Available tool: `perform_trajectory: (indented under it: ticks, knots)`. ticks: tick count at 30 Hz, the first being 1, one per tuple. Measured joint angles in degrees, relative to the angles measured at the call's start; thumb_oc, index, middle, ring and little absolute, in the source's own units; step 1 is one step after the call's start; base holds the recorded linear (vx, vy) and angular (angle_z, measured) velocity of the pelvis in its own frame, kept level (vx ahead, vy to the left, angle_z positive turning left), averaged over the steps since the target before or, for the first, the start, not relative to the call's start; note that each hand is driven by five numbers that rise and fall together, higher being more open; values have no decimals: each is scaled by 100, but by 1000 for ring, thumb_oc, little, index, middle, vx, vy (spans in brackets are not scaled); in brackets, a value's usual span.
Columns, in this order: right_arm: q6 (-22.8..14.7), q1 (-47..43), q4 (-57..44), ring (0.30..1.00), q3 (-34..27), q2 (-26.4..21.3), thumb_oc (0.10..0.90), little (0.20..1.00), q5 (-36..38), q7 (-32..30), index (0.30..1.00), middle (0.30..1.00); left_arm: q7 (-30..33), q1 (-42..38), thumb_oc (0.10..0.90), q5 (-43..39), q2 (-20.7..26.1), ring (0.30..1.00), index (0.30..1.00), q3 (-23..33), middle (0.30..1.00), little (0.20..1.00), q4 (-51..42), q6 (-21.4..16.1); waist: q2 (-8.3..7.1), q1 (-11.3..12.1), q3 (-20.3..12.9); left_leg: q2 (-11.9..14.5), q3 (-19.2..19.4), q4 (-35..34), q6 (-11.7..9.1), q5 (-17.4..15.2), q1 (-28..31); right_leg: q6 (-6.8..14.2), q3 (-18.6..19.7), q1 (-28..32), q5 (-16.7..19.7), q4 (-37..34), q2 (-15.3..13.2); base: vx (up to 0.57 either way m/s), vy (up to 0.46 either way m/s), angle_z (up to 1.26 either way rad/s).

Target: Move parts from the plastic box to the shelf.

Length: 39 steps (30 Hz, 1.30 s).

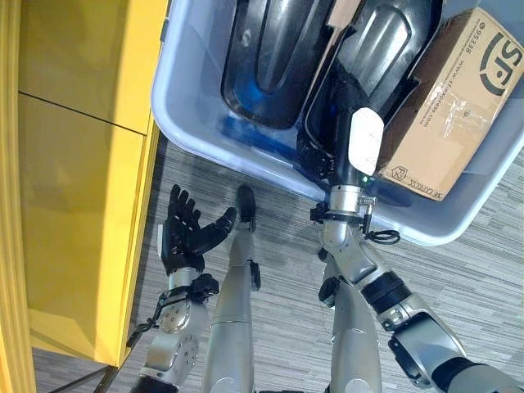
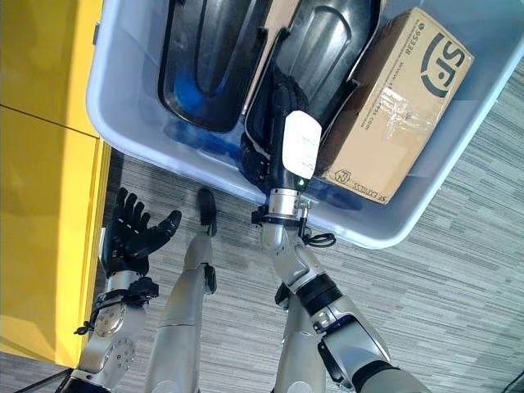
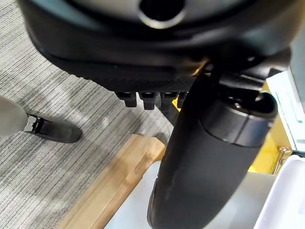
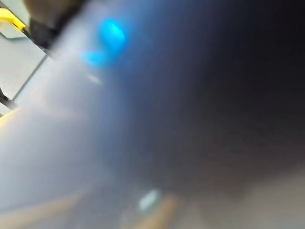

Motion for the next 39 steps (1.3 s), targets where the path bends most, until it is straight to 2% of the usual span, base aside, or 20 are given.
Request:
perform_trajectory:
  ticks: [6, 10, 12, 14, 20, 22, 24, 27, 29, 30, 33, 36, 37, 39]
  knots:
    - [157, -16, 281, 300, -51, -104, 400, 300, -255, -6, 300, 300, -14, -5, 900, -4, 10, 1000, 1000, 2, 1000, 1000, 6, 3, 0, 13, -1, -9, 5, 12, 3, 19, 118, -1, 38, 111, 2, 21, 0, 0, 0, 0]
    - [287, 88, 656, 300, -52, -461, 400, 300, -445, -8, 300, 300, -129, -43, 900, -5, 29, 1000, 1000, -1, 1000, 1000, 22, 5, 9, 56, -1, -24, 16, -2, 13, 12, 394, 13, 88, 404, 10, -58, 9, 0, 0, 0]
    - [335, 298, 645, 300, -55, -725, 400, 300, -584, 120, 300, 300, -199, -81, 900, -5, 31, 1000, 1000, 4, 1000, 1000, 32, 6, 14, 99, 1, -37, 23, -7, 53, 4, 621, -2, 86, 661, 45, -138, 15, -35, 14, 1]
    - [343, 466, 624, 300, -134, -797, 400, 300, -615, 277, 300, 300, -251, -144, 900, -5, 30, 1000, 1000, -9, 1000, 1000, 91, 7, 22, 148, 4, -40, 49, -2, 143, 37, 820, 20, 87, 891, 97, -236, 29, -64, 24, 0]
    - [344, 816, 542, 300, -228, -916, 400, 300, -627, 823, 300, 300, -337, -354, 900, -9, 31, 1000, 1000, 53, 1000, 1000, 291, 14, 49, 186, 12, -64, 148, -14, 137, -80, 1520, 75, 85, 1714, 182, -579, 52, 0, 0, 0]
    - [345, 1154, 389, 300, -307, -1020, 400, 300, -647, 1013, 300, 300, -409, -328, 900, -9, 33, 1000, 1000, 57, 1000, 1000, 342, 25, 51, 206, 18, -85, 185, -29, 149, -135, 1894, 108, 86, 2144, 215, -753, 54, 0, 0, 0]
    - [331, 1728, 188, 300, -599, -1209, 400, 300, -655, 1247, 300, 300, -495, -242, 900, -9, 76, 1000, 1000, 162, 1000, 1000, 361, 37, 51, 187, 20, -75, 234, -113, 104, -197, 2523, 120, 94, 2819, 255, -1006, 98, 55, -29, -7]
    - [308, 2350, -463, 300, -801, -1393, 400, 300, -644, 1555, 300, 300, -591, -96, 900, -11, 146, 1000, 1000, 302, 1000, 1000, 351, 131, 57, 143, 33, -22, 279, -152, 61, -233, 2979, 102, 122, 3263, 279, -1110, 158, 74, -35, -11]
    - [218, 2565, -735, 300, -946, -1427, 400, 300, -649, 1576, 300, 300, -623, 32, 900, -11, 154, 1000, 1000, 350, 1000, 1000, 302, 138, 62, 131, 18, -3, 325, -211, 47, -241, 3198, 85, 218, 3417, 292, -1163, 197, 48, -14, -24]
    - [191, 2585, -855, 300, -1041, -1437, 400, 300, -644, 1586, 300, 300, -637, 96, 900, -9, 155, 1000, 1000, 384, 1000, 1000, 203, 137, 67, 96, 15, 44, 352, -228, -42, -291, 3223, 59, 259, 3417, 308, -1187, 242, 62, -14, -23]
    - [199, 2696, -1161, 300, -1219, -1433, 400, 300, -602, 1755, 300, 300, -759, 229, 900, -11, 148, 1000, 1000, 389, 1000, 1000, 162, 276, 79, -24, 9, 86, 402, -346, -60, -264, 3480, 27, 303, 3600, 344, -1234, 277, 58, -15, -13]
    - [109, 2935, -1837, 300, -1379, -1464, 400, 300, -565, 1869, 300, 300, -869, 568, 900, -11, 147, 1000, 1000, 452, 1000, 1000, 116, 325, 128, -106, -204, 84, 519, -530, -38, -269, 3784, 44, 403, 3782, 357, -1304, 263, 94, -29, -18]
    - [48, 2982, -2105, 300, -1464, -1402, 400, 300, -550, 1944, 300, 300, -885, 742, 900, -10, 144, 1000, 1000, 509, 1000, 1000, 63, 412, 146, -124, -266, 71, 580, -661, -33, -172, 3991, 47, 447, 3906, 357, -1329, 263, 72, -26, -10]
    - [-146, 3135, -2461, 300, -1567, -1393, 400, 300, -522, 1957, 300, 300, -929, 900, 900, -9, 126, 1000, 1000, 494, 1000, 1000, -16, 436, 223, -158, -615, 59, 638, -811, -51, -169, 4192, 54, 459, 4059, 352, -1445, 270, 83, -45, -11]
